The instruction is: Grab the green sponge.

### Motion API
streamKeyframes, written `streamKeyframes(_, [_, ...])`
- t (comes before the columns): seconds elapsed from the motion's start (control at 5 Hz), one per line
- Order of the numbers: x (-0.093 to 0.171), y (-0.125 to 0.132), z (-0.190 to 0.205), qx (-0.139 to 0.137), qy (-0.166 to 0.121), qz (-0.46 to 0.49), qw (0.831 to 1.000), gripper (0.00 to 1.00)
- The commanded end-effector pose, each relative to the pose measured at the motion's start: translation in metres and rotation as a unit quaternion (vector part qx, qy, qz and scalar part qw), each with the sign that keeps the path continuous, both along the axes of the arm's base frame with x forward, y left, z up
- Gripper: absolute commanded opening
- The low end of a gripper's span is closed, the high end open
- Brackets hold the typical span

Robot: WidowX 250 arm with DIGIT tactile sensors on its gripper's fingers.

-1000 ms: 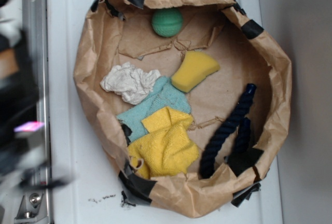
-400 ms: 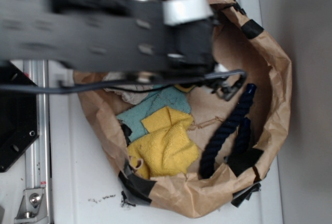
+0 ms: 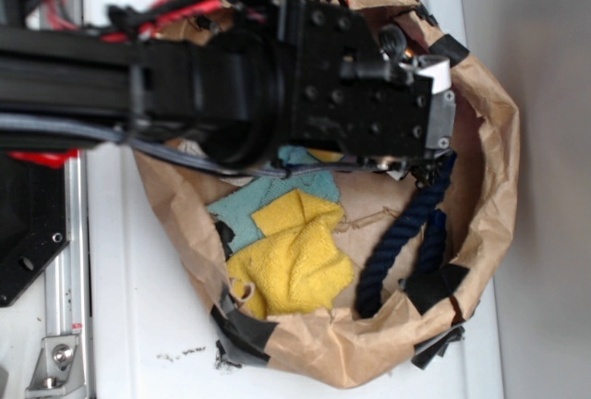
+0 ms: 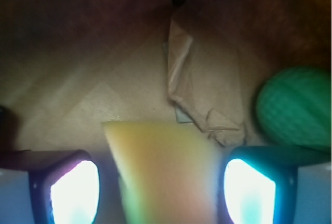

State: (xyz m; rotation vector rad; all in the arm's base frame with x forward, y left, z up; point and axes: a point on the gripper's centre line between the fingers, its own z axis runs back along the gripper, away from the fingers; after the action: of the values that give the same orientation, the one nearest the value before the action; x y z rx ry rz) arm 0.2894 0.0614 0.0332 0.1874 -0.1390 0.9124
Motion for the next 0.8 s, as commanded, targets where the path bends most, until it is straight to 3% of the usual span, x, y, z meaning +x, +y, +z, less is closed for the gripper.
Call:
streamKeyframes(0.0, [-0.01, 0.011, 0.059, -0.015, -0.038, -0.045, 0.998, 0.0])
streamKeyframes(0.2, [-0.021, 0.016, 0.107, -0.057, -0.101, -0.128, 0.985, 0.0])
streamKeyframes(0.4, [-0.037, 0.025, 0.153, -0.103, -0.165, -0.213, 0.958, 0.0])
streamKeyframes(0.6, [-0.029, 0.013, 0.193, -0.09, -0.125, -0.292, 0.944, 0.0])
